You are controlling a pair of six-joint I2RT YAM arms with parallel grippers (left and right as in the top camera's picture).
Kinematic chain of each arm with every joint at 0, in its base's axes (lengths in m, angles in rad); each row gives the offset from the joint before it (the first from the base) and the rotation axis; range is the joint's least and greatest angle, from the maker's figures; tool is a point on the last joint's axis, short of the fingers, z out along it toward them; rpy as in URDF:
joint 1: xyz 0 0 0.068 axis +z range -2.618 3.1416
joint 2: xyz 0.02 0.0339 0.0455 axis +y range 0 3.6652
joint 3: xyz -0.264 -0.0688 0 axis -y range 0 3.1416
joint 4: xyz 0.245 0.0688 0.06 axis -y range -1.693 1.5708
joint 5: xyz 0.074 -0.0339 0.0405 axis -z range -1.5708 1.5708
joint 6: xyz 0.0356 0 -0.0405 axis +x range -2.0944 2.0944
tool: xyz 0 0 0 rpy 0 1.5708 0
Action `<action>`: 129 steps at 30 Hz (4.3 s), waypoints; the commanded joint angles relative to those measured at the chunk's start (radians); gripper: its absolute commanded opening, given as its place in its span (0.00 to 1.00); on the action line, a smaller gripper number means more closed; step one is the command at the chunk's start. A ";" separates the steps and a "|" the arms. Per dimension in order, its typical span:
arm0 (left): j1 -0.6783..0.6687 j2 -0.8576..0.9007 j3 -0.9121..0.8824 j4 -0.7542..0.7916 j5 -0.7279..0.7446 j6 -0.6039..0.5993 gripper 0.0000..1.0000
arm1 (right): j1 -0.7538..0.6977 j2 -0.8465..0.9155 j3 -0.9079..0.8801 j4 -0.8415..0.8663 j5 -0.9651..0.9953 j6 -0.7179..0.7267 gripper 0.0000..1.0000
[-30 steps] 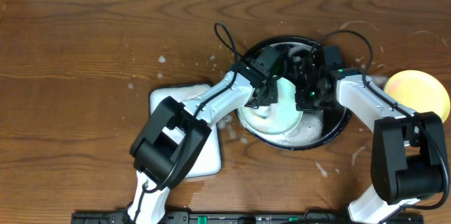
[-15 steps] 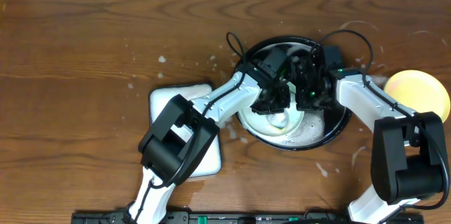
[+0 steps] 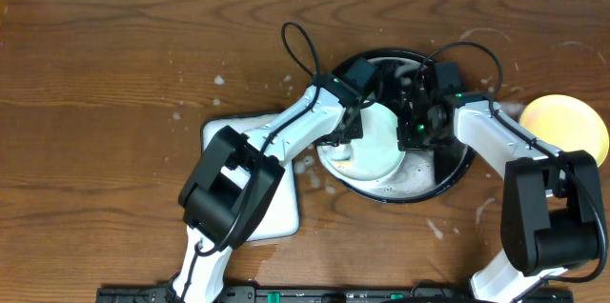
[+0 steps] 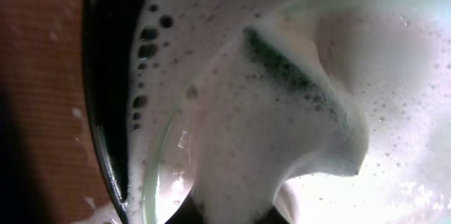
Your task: Clean dirty plates on tray and stack at the side
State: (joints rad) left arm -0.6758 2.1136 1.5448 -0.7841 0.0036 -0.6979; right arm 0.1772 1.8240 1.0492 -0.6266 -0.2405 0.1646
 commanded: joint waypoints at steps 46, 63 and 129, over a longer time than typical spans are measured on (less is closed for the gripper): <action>0.050 0.077 0.100 -0.137 -0.158 0.126 0.07 | 0.006 0.026 -0.015 -0.021 0.084 0.022 0.01; 0.060 -0.257 0.212 -0.407 -0.064 0.171 0.08 | 0.005 0.026 -0.015 -0.024 0.087 0.015 0.01; 0.426 -0.872 -0.315 -0.328 0.049 0.241 0.81 | 0.330 -0.511 -0.001 -0.033 1.065 -0.137 0.01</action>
State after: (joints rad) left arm -0.2550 1.2453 1.2236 -1.1076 0.0509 -0.4664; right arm 0.4419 1.3334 1.0405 -0.6598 0.5915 0.0395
